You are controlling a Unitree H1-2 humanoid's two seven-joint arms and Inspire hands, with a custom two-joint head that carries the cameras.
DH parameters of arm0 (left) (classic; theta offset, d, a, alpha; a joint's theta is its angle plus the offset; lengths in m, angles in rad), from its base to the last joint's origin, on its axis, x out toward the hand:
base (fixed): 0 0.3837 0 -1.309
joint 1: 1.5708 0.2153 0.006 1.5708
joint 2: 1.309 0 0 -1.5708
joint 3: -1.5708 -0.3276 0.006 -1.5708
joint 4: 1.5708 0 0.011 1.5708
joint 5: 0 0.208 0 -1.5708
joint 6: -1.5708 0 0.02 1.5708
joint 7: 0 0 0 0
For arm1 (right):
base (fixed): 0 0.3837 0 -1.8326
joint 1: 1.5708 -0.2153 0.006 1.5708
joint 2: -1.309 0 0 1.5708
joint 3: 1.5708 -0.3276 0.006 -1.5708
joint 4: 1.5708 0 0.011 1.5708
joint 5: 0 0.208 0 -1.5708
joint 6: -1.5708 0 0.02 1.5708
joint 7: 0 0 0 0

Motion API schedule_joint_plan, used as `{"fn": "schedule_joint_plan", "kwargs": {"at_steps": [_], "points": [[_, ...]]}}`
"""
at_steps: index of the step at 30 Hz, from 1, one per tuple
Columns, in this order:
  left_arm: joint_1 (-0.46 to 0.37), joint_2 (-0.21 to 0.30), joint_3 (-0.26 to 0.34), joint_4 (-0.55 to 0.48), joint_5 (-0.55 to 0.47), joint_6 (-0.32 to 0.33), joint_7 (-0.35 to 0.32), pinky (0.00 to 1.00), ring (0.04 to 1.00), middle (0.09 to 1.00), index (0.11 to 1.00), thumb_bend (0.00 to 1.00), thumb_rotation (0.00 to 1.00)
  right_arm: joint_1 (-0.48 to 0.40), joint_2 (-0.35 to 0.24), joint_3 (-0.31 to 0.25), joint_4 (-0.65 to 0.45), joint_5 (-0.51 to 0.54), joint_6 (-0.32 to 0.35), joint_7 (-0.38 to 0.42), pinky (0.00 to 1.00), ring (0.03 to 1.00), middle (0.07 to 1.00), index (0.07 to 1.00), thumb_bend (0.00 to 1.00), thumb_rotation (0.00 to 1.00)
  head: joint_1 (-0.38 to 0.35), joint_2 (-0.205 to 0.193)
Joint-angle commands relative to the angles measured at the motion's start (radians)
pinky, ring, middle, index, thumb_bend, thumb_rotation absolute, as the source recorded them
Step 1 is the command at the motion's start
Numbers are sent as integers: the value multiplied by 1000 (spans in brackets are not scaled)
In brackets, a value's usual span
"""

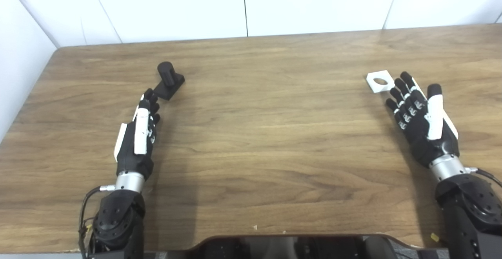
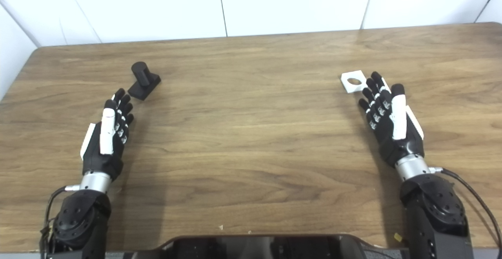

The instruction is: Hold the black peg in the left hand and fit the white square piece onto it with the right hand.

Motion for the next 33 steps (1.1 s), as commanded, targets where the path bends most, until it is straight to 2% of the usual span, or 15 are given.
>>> {"fn": "schedule_joint_plan", "kwargs": {"at_steps": [1, 14, 17, 20, 22, 23, 24, 27, 29, 33], "points": [[-26, 14, -1, -39, 5, -21, 1, 1000, 1000, 1000, 1000, 531, 1000, -17, -13, 2, -1, 5, -7, 11, 1000, 1000, 1000, 1000, 672, 1000, 1, 1], [-38, 14, 0, -45, 0, -10, 2, 1000, 1000, 1000, 1000, 520, 1000, -15, -9, 2, 5, 12, -15, 16, 1000, 1000, 1000, 1000, 672, 1000, 2, -10], [-40, 18, -7, -50, 26, 2, 10, 1000, 1000, 1000, 1000, 511, 1000, -11, -11, 2, 5, 13, -18, 20, 1000, 1000, 1000, 1000, 672, 1000, 12, -20], [-46, 33, -35, -69, 165, 43, 61, 1000, 1000, 1000, 1000, 562, 993, -7, -14, 3, 7, 10, -22, 24, 1000, 1000, 1000, 1000, 672, 1000, 21, -26], [-55, 40, -60, -101, 298, 121, 108, 1000, 1000, 1000, 1000, 604, 788, -4, -16, 2, 12, 10, -22, 24, 1000, 1000, 1000, 1000, 679, 1000, 28, -30], [-62, 41, -71, -114, 358, 156, 129, 1000, 1000, 1000, 1000, 610, 767, -3, -15, 1, 14, 10, -20, 22, 1000, 1000, 1000, 1000, 679, 1000, 30, -30], [-69, 39, -81, -125, 411, 189, 145, 979, 1000, 1000, 999, 626, 640, -2, -14, 0, 14, 11, -18, 20, 1000, 1000, 1000, 1000, 679, 1000, 31, -31], [-94, 38, -111, -132, 547, 253, 180, 971, 1000, 1000, 980, 696, 484, -1, -13, 0, 20, 9, -21, 20, 1000, 1000, 1000, 1000, 686, 1000, 34, -35], [-112, 37, -123, -122, 619, 277, 190, 978, 1000, 1000, 963, 729, 427, -2, -10, -1, 24, 10, -22, 18, 1000, 1000, 1000, 1000, 698, 1000, 35, -38], [-144, 33, -135, -89, 764, 284, 195, 953, 1000, 1000, 937, 786, 406, -3, -12, 1, 36, 11, -34, 26, 1000, 1000, 1000, 1000, 706, 1000, 36, -42]]}}
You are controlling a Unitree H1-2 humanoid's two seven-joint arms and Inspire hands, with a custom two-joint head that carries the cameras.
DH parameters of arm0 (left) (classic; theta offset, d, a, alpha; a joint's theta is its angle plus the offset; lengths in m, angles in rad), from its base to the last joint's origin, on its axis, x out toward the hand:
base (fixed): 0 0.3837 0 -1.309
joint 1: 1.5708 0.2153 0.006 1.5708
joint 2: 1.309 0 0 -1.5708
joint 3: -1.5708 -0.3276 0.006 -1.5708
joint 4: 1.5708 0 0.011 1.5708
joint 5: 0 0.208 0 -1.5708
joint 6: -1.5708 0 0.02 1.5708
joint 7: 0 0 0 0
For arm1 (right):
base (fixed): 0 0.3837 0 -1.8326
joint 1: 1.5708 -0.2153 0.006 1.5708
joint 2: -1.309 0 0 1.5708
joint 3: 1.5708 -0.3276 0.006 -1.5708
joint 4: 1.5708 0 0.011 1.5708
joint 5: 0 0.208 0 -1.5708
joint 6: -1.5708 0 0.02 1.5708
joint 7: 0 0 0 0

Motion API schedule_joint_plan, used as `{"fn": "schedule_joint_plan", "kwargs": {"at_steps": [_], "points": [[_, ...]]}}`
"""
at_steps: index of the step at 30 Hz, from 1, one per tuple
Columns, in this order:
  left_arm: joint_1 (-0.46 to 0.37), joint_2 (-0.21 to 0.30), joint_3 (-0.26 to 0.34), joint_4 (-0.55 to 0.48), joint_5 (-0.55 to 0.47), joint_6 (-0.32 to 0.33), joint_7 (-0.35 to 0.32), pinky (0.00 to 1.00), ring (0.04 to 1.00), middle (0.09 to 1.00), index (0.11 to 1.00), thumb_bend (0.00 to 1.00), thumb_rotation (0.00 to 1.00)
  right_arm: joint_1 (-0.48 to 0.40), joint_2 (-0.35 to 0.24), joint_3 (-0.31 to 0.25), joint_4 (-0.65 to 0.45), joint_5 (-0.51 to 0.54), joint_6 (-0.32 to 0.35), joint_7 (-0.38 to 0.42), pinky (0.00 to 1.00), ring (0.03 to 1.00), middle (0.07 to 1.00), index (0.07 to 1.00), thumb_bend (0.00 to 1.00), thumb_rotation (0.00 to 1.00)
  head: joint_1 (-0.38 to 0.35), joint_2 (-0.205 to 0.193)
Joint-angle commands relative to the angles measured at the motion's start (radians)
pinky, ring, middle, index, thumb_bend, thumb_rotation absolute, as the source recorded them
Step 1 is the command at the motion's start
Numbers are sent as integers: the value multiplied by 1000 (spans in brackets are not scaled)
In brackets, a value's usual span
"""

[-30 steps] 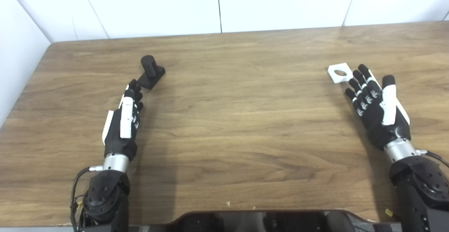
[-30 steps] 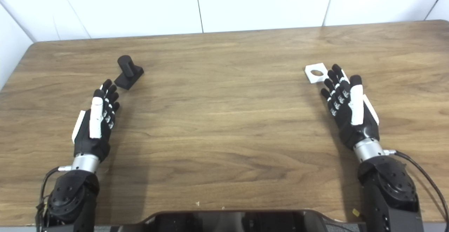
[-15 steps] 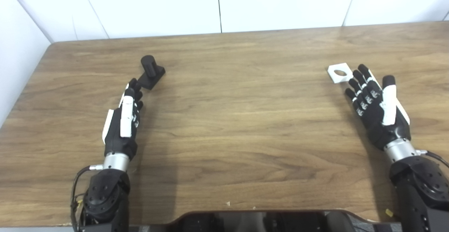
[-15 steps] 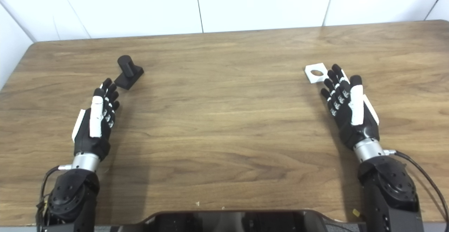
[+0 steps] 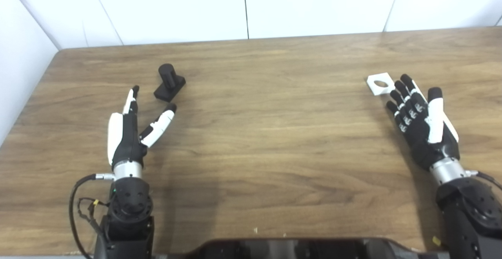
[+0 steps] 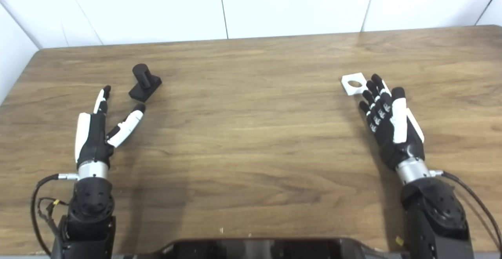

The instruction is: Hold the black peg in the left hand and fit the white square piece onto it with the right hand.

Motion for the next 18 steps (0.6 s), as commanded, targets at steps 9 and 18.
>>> {"fn": "schedule_joint_plan", "kwargs": {"at_steps": [9, 18], "points": [[-108, 27, -20, 110, 247, -9, 61, 1000, 1000, 979, 881, 842, 355, -7, -13, 0, 24, 8, -11, 14, 1000, 1000, 1000, 1000, 702, 1000, 2, -12], [-161, 65, -59, 227, 296, -20, 92, 1000, 1000, 969, 810, 814, 349, -8, -18, 2, 31, 8, -16, 22, 1000, 1000, 1000, 1000, 698, 1000, 1, -25]]}}
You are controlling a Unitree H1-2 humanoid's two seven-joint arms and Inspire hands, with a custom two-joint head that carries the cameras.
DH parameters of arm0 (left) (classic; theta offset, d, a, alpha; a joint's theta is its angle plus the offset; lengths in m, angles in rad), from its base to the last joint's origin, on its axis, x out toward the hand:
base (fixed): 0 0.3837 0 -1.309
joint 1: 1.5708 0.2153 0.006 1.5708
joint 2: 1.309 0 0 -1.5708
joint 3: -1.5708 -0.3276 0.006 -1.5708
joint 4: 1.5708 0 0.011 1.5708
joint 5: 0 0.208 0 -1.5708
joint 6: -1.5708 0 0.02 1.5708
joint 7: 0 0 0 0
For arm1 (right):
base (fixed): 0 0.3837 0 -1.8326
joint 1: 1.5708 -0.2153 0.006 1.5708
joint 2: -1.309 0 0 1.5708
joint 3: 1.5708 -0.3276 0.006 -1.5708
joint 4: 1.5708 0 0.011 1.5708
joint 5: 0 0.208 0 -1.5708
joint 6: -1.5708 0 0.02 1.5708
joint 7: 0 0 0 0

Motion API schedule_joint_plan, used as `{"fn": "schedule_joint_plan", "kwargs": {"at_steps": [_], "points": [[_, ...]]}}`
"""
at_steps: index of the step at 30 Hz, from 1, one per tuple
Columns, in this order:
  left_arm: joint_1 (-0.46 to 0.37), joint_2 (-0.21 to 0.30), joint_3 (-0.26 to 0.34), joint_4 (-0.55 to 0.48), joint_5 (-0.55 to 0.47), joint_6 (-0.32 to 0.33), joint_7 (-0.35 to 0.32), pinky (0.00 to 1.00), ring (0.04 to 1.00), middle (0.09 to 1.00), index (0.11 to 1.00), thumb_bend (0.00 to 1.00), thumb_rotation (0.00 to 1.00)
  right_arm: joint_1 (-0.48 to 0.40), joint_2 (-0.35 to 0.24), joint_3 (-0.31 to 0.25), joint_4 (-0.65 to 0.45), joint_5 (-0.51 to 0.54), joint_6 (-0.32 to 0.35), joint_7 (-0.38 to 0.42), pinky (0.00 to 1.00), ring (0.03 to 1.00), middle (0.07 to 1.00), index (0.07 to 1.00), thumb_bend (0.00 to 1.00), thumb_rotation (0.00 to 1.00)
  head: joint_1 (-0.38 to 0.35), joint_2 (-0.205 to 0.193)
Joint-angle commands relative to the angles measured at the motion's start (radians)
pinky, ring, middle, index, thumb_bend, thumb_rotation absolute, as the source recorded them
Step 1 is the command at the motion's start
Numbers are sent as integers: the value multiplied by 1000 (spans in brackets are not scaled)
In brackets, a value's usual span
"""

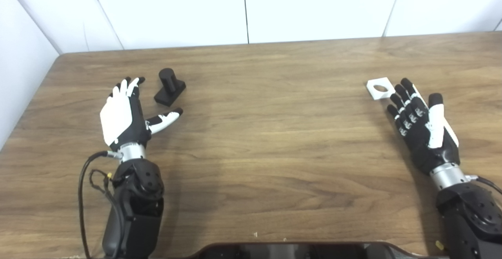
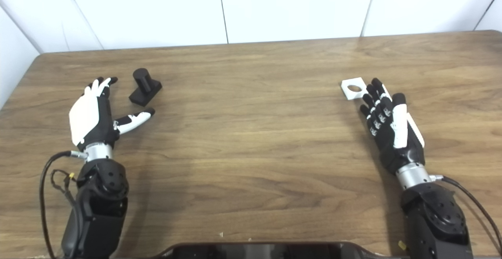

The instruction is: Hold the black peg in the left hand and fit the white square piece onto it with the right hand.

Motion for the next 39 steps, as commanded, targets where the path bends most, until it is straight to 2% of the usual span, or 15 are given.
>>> {"fn": "schedule_joint_plan", "kwargs": {"at_steps": [1, 9, 17, 33, 39], "points": [[-51, 31, -12, 17, 40, -16, 41, 1000, 1000, 967, 805, 812, 358, -7, -16, 1, 18, 5, 3, 12, 1000, 1000, 1000, 1000, 695, 1000, 1, 0], [-104, 70, -36, 144, 57, -36, 91, 1000, 1000, 959, 789, 813, 403, -7, -20, 1, 25, -3, -10, 14, 1000, 1000, 1000, 1000, 690, 1000, 4, -10], [-149, 80, -47, 222, 41, -37, 111, 1000, 1000, 952, 789, 815, 401, -2, -24, 4, 34, 0, -23, 24, 1000, 1000, 1000, 1000, 695, 1000, 5, -16], [-227, 99, -72, 333, 22, -18, 96, 1000, 998, 936, 788, 815, 421, 10, -30, 5, 42, 4, -37, 34, 1000, 1000, 1000, 1000, 693, 1000, 3, -23], [-250, 100, -83, 373, 7, -20, 100, 1000, 991, 936, 753, 810, 421, 14, -28, 4, 39, -1, -33, 28, 1000, 1000, 1000, 1000, 691, 1000, 1, -23]]}}
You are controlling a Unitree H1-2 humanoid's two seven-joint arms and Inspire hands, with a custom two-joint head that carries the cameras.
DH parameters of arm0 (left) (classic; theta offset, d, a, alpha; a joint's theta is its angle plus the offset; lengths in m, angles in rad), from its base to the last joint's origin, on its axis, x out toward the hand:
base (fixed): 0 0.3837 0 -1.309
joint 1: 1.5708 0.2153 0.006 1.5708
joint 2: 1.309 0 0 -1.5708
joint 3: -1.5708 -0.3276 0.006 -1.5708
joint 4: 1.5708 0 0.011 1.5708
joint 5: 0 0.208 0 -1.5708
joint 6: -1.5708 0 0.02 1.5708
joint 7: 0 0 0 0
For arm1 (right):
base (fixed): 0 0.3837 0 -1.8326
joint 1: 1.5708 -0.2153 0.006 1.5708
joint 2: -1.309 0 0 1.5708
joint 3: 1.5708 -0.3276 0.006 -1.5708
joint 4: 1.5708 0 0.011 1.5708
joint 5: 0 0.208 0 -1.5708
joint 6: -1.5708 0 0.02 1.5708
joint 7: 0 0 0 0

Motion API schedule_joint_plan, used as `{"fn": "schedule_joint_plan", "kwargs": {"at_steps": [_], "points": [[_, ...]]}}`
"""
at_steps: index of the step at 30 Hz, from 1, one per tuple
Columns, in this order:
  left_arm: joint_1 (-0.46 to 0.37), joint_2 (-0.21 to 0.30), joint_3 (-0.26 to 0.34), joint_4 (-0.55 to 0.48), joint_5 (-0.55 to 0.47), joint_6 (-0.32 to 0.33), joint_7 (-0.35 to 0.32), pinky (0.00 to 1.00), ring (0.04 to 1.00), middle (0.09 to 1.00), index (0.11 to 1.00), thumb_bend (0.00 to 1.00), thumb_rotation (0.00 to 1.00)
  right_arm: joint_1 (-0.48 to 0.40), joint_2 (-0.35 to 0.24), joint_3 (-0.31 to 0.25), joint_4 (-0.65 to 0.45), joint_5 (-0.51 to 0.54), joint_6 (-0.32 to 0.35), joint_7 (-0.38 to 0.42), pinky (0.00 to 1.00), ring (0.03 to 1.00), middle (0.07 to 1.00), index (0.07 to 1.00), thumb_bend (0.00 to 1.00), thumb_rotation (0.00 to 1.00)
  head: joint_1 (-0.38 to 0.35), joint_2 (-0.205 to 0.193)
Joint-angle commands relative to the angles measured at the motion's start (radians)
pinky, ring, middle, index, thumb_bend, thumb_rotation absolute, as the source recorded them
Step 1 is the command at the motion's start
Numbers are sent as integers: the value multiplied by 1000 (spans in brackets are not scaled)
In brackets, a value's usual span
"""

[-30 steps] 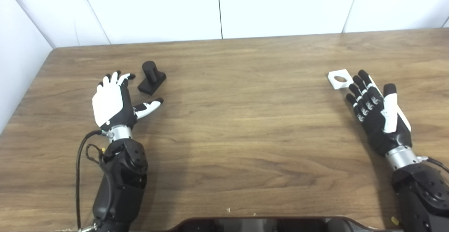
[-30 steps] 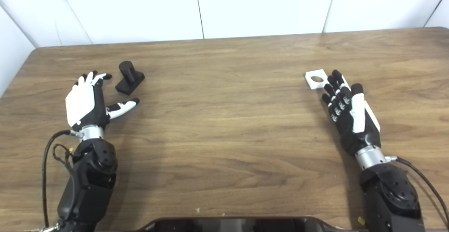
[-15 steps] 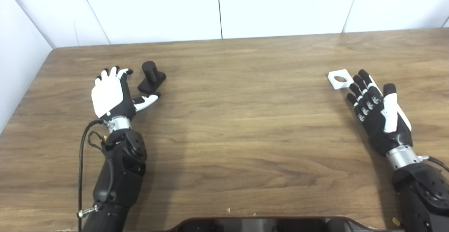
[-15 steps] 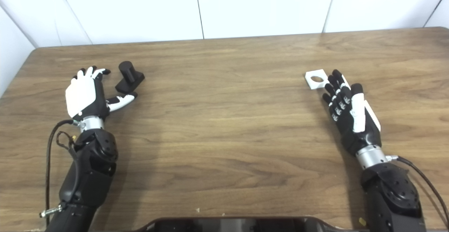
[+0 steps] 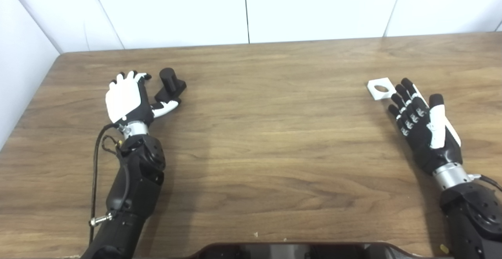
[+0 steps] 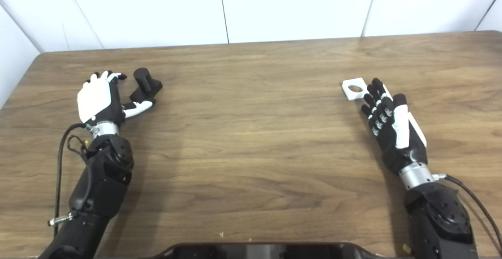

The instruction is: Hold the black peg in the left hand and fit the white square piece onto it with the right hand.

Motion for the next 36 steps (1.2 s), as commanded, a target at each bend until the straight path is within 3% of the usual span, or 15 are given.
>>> {"fn": "schedule_joint_plan", "kwargs": {"at_steps": [1, 8, 12, 19, 29, 36], "points": [[-60, 29, -5, 0, 3, -9, 22, 1000, 991, 936, 751, 810, 419, 17, -4, 0, 16, -1, 8, -2, 1000, 1000, 1000, 1000, 694, 1000, 1, 1], [-79, 35, -18, 40, -6, 2, 14, 1000, 992, 937, 744, 807, 419, 20, -3, -1, 10, 9, 21, 0, 1000, 1000, 1000, 1000, 694, 1000, 0, 2], [-88, 38, -22, 47, 5, 14, -12, 1000, 990, 933, 696, 798, 430, 22, -2, -1, 4, 8, 28, -2, 1000, 1000, 1000, 1000, 694, 1000, 1, 2], [-104, 24, 11, 47, 65, 15, -90, 1000, 980, 901, 640, 817, 383, 29, -6, 2, 7, 3, 21, 3, 1000, 1000, 1000, 1000, 705, 1000, 3, 3], [-113, -6, 63, 39, 199, 15, -213, 983, 979, 905, 644, 821, 399, 31, -8, 5, 4, -2, 22, 0, 1000, 1000, 1000, 1000, 710, 1000, 6, 7], [-106, -15, 75, 29, 208, 15, -218, 996, 990, 912, 602, 831, 315, 33, -7, -2, 5, 5, 21, -2, 1000, 1000, 1000, 1000, 708, 1000, 7, 9]]}}
